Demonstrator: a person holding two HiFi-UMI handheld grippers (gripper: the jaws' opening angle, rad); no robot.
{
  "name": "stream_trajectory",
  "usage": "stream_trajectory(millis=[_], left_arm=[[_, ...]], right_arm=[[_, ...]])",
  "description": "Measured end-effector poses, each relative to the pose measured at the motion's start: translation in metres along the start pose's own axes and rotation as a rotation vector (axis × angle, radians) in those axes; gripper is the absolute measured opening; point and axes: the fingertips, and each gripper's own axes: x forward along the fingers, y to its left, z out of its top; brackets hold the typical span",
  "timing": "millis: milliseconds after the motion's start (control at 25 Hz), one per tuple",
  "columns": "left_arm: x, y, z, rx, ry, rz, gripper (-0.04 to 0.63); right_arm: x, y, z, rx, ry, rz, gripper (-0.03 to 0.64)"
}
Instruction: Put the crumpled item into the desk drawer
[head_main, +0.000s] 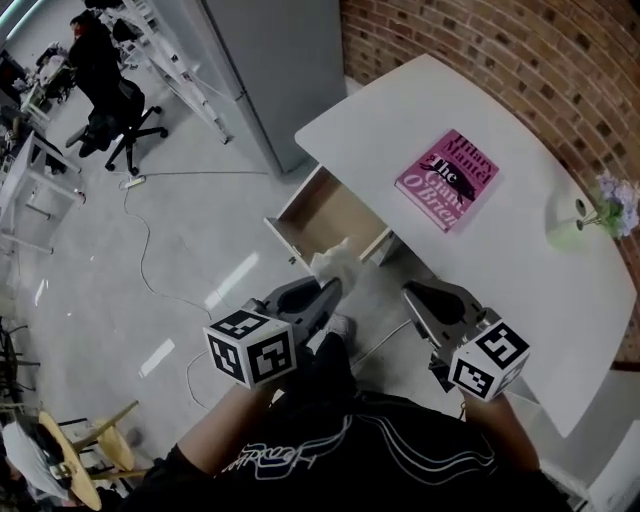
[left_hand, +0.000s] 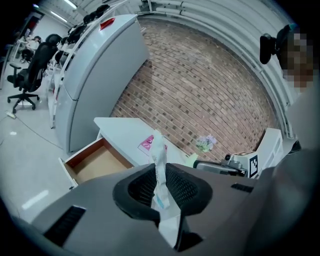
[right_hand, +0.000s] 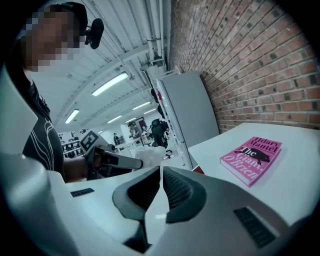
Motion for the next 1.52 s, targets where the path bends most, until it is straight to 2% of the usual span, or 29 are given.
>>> stream_trajectory(millis=[160, 320, 720, 960, 1080, 1240, 1520], left_arm=[[0.025, 0.042, 0.004, -0.03, 0.053, 0.008, 0.071], [0.055, 0.086, 0.001, -0.021, 0.107, 0.041, 0.071], [0.125, 0.173, -0.038, -0.042, 0.199, 0.119, 0.071], [0.166, 0.222, -0.071, -0.142, 0.231, 0.148, 0.071], [0.187, 0.242, -0.088, -0.174, 0.244, 0.155, 0.071], [0.212, 0.268, -0.111, -0.211, 0.274, 0.176, 0.072], [0.245, 0.309, -0.141, -0.286, 0.323, 0.225, 0.072]], right_arm=[[0.028, -0.015, -0.003, 0.057, 0.021, -0.022, 0.049], [0.057, -0.032, -0.01, 0.071, 0.032, -0.016, 0.049], [0.112, -0.058, -0.061, 0.156, 0.118, 0.016, 0.049], [0.137, -0.07, -0.094, 0.169, 0.164, 0.021, 0.049], [0.144, -0.073, -0.112, 0.206, 0.193, 0.016, 0.049], [0.15, -0.08, -0.136, 0.179, 0.24, 0.022, 0.049], [0.16, -0.096, -0.166, 0.219, 0.279, -0.007, 0.049]])
